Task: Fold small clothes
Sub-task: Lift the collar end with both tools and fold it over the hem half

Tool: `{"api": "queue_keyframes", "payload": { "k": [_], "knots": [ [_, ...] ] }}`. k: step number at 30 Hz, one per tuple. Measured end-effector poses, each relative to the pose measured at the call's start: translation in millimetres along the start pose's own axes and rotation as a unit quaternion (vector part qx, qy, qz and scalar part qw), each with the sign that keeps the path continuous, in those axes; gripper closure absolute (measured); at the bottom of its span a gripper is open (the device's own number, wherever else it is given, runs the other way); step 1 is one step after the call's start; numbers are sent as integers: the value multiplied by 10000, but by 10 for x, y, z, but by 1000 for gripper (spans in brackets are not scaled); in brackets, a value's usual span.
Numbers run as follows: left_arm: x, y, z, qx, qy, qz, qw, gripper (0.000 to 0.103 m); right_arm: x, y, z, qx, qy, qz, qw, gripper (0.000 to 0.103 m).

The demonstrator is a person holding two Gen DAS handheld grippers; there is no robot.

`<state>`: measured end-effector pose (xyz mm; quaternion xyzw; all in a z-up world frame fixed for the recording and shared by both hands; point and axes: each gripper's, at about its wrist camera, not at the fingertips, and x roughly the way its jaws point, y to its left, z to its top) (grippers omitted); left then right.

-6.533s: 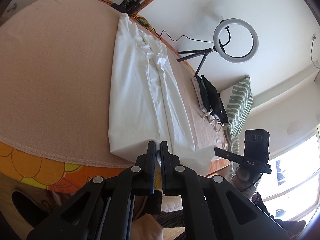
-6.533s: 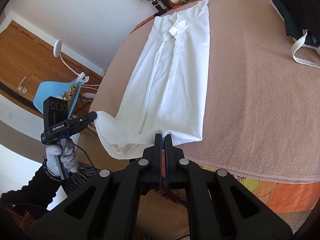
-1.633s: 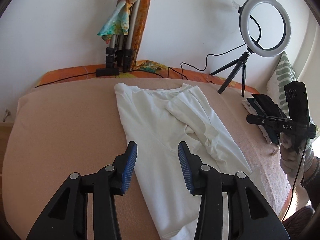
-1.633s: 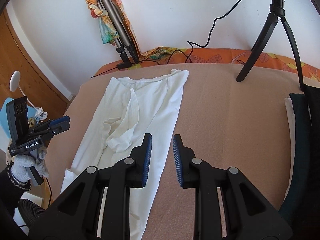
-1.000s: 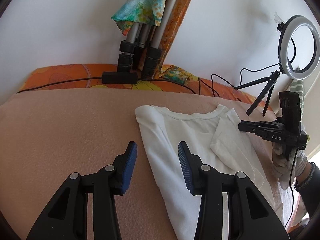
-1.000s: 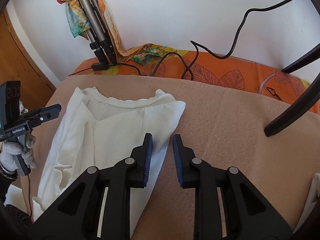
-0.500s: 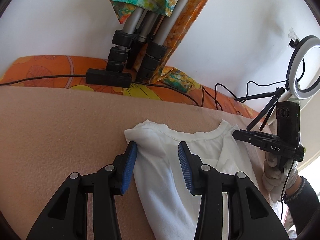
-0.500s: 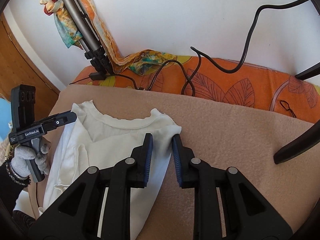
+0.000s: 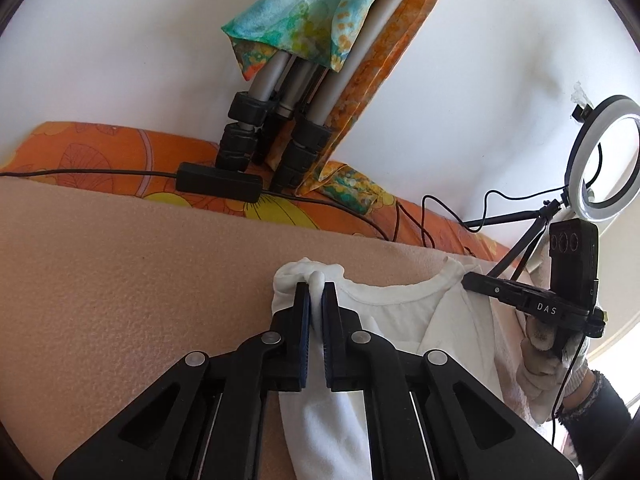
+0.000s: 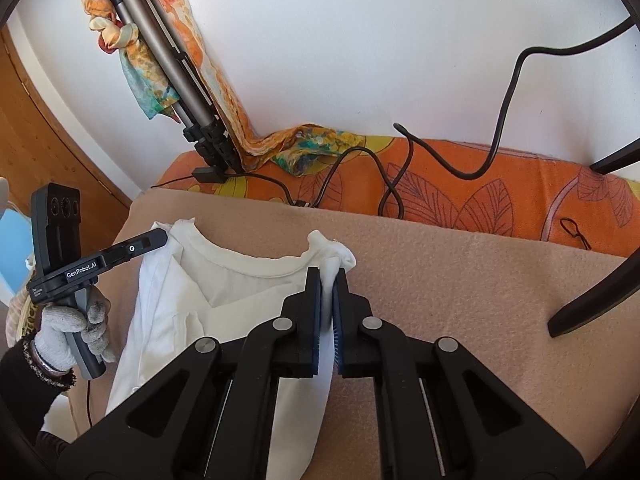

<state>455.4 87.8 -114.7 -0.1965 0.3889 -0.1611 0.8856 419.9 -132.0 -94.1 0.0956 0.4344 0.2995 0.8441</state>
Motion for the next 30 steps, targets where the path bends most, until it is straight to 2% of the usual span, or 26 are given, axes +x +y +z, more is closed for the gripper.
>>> {"api": "queue_keyframes", "payload": {
  "k": [7,15,23,30],
  "knots": [
    [-409,-261,1,244,-228,-21,9994,99,-407,219,24,-174,-256,75,9995,97],
    [-930,-586,-189,440,-402,-9,9982,100,-1016,580,-200,-407,-436,-15,9982,97],
    [-1504,-839,-557,475,-569,-54,9972,100,-1598,925,-669,-515,-556,-69,9971,97],
    [-1891,-961,-1167,513,-570,-79,9970,100,-1945,1121,-1303,-514,-560,-154,9970,97]
  ]
}}
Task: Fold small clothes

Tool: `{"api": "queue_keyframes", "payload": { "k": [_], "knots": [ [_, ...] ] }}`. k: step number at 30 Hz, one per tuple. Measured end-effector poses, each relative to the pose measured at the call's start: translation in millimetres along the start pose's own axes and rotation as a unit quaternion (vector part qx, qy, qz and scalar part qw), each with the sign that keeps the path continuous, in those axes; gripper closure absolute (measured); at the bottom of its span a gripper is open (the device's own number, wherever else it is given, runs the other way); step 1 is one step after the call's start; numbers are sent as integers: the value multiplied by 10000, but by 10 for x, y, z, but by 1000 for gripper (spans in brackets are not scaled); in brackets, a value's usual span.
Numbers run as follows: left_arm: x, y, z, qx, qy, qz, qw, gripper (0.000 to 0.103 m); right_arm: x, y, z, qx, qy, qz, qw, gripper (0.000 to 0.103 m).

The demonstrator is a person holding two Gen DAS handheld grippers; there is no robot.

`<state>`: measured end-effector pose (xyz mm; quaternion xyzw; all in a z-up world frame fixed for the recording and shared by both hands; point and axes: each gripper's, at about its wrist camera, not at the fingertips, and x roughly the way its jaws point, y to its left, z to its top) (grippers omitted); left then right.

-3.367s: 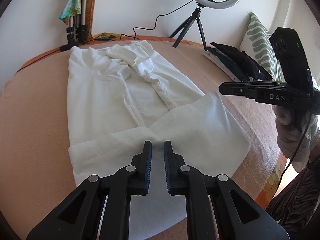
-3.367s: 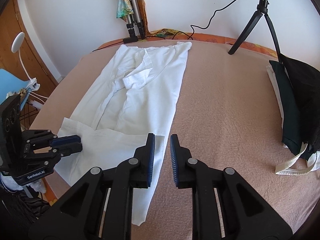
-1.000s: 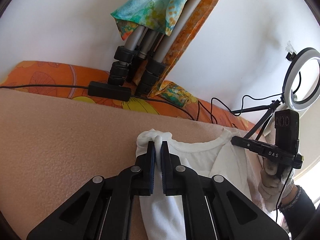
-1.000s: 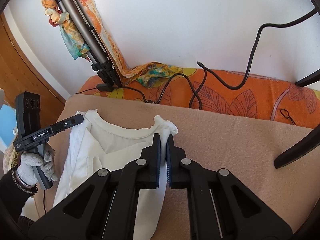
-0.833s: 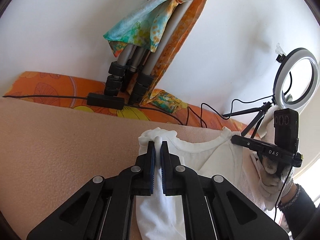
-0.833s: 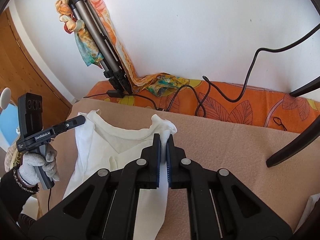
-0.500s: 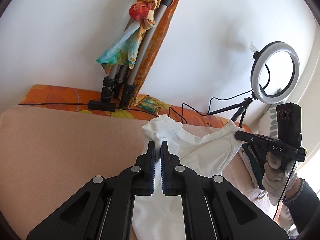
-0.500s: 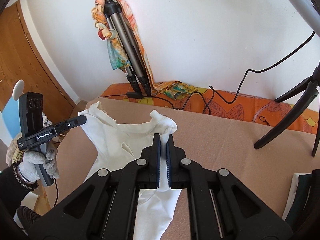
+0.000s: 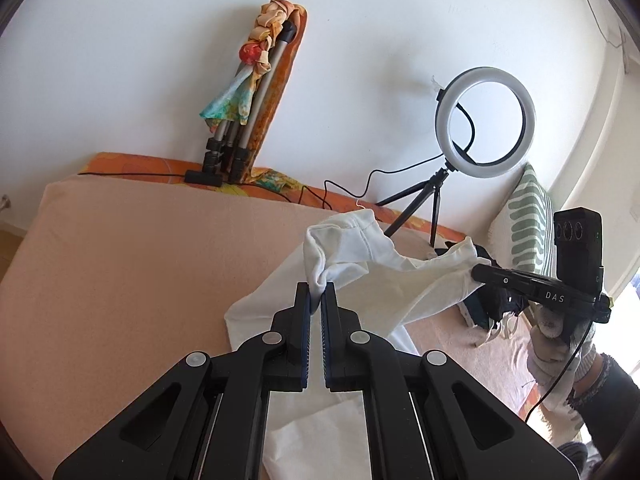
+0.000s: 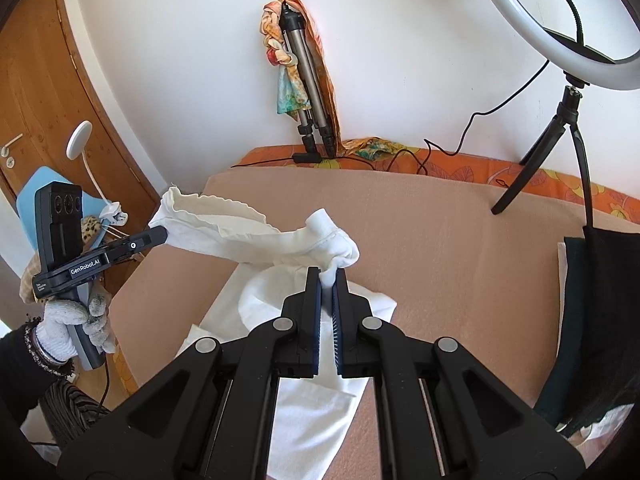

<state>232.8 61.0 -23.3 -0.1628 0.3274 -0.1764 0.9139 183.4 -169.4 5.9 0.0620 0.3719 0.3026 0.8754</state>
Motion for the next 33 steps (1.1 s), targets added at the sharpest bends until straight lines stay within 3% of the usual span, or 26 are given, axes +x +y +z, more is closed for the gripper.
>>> {"api": "queue_keyframes", "payload": {
  "k": [10,20,24,28,29,30,31,33],
  "knots": [
    [-199,-45,-966,146,424,107,9989,100,-227,242,-943,-225,44,-317,9992,97],
    [-338,-178,-1344,1005,786,372,9911,99,-276,442,-1432,-868,137,-771,9931,97],
    [-498,-196,-1441,1198,998,412,9869,92,-363,461,-1606,-1117,333,-870,9894,95],
    [-593,-33,-1409,457,990,108,9940,87,-461,278,-1625,-335,437,-417,9976,85],
    [-580,33,-1382,162,980,20,9951,78,-469,211,-1605,-43,434,-195,9989,78],
    [-552,92,-1359,-140,983,-56,9950,70,-462,143,-1587,254,435,-14,9987,74],
    [-517,143,-1345,-425,977,-144,9942,70,-451,65,-1575,566,419,114,9975,65],
    [-432,226,-1325,-884,1025,-291,9904,69,-401,-70,-1564,1125,436,356,9921,62]
  ]
}}
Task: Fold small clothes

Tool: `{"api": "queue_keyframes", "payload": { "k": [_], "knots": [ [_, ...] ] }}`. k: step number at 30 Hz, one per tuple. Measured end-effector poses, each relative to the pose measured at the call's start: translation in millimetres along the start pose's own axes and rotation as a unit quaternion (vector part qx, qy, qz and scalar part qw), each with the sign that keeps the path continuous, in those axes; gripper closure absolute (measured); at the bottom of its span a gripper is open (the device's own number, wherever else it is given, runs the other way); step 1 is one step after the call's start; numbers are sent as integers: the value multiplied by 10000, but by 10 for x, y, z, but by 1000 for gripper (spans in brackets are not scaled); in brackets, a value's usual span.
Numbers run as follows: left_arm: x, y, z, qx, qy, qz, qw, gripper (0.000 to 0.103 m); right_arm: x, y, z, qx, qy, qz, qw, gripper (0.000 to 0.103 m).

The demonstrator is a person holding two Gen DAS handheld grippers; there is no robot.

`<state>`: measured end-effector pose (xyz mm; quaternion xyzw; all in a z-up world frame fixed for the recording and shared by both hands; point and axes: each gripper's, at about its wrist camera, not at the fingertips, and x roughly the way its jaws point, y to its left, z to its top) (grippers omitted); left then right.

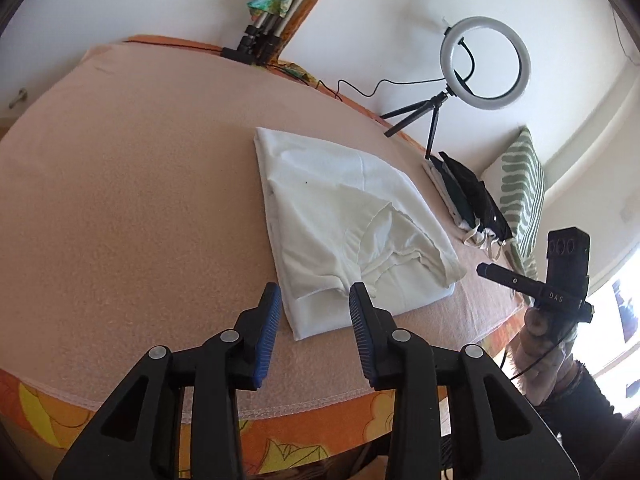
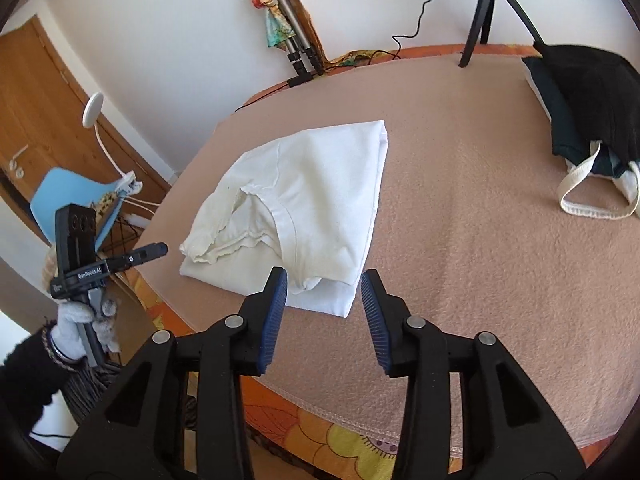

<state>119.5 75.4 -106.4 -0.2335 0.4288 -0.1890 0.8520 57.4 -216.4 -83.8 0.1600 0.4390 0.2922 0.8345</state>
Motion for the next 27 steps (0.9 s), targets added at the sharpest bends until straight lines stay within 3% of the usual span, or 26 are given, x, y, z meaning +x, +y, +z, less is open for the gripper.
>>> {"api": "queue_keyframes", "payload": {
  "k": [5,10,15,17,21,24,27],
  "knots": [
    [165,96,67,-563,132,-209,9981,69,178,-188,46,722,193,323,9967,62],
    [196,111,64,-814,194,-273,9961,69,316,-159,48,709,363,337,9963,62],
    [252,114,100,-731,262,-170,9968,69,407,-84,44,535,454,169,9974,67],
    [305,83,92,-591,356,-73,9976,69,444,-88,48,590,485,145,9970,71],
    [204,-99,91,241,152,602,9978,69,433,-98,61,588,472,94,9971,73],
    [59,-289,68,868,34,566,9946,69,348,-104,70,594,406,148,9973,73],
    [33,-398,9,1024,82,386,9940,69,289,-107,55,776,395,386,9955,73]
  ]
}}
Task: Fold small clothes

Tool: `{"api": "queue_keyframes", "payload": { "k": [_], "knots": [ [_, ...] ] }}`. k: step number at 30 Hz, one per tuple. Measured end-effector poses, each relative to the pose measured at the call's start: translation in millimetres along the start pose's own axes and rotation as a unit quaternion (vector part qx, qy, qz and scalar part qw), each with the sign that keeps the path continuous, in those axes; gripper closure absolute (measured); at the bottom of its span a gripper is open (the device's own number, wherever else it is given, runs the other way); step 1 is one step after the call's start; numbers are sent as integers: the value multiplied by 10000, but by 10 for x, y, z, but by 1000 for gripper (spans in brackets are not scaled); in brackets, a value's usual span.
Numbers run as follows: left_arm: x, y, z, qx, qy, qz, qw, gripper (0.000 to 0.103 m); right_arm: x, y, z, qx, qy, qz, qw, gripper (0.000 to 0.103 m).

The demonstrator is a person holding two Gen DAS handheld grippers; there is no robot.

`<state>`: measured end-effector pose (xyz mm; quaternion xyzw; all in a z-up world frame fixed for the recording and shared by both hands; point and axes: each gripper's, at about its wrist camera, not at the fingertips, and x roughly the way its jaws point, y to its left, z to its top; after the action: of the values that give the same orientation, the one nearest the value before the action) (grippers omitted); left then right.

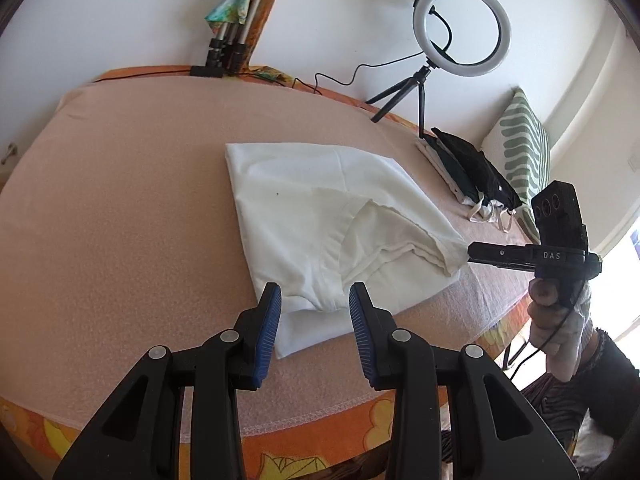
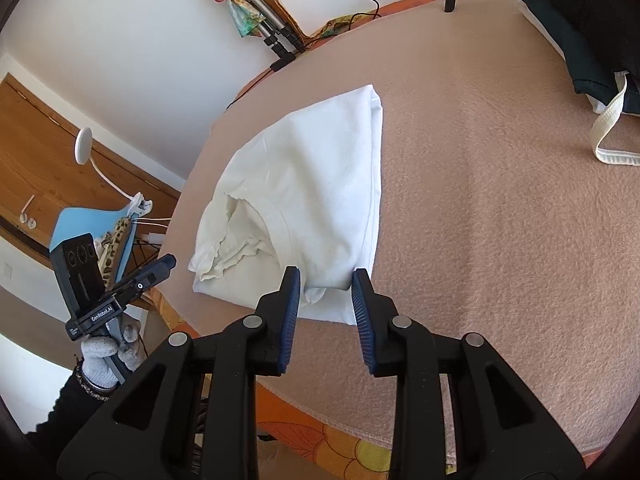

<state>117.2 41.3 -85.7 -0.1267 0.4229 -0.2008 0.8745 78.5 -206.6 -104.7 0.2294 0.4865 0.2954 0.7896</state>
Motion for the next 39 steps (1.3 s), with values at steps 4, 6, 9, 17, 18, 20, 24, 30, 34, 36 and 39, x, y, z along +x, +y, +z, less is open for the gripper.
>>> {"api": "queue_keyframes", "payload": {
  "k": [4,6,9,17,18,20,24,30,34,36,39],
  "knots": [
    [116,-305,-34,1315,185,505,9899,69,-27,-2,-44,240,52,70,9997,73],
    [139,-431,-70,2006,182,740,9767,69,-35,-13,-77,417,129,331,9985,73],
    [241,-534,-117,2729,410,890,9570,69,16,1,-88,494,206,425,9977,73],
    [432,-543,-188,3313,551,1038,9362,69,278,-45,-30,780,429,465,9949,73],
    [436,-541,-197,3360,521,1078,9342,69,297,-48,-29,815,435,470,9946,73],
    [431,-547,-222,3438,471,1029,9322,69,339,-61,-30,889,472,516,9936,73],
    [416,-512,-216,3388,395,1019,9345,92,360,-44,-19,899,467,585,9931,86],
    [278,-463,-111,3195,144,938,9428,98,195,47,15,854,277,772,9930,95],
    [157,-464,-103,3242,40,853,9421,98,76,88,8,920,292,804,9921,95],
    [191,-411,-137,3173,191,800,9447,99,95,38,-8,996,347,750,9916,95],
    [283,-356,-225,3227,400,877,9416,98,173,-59,-24,1069,449,418,9924,95]
  ]
}}
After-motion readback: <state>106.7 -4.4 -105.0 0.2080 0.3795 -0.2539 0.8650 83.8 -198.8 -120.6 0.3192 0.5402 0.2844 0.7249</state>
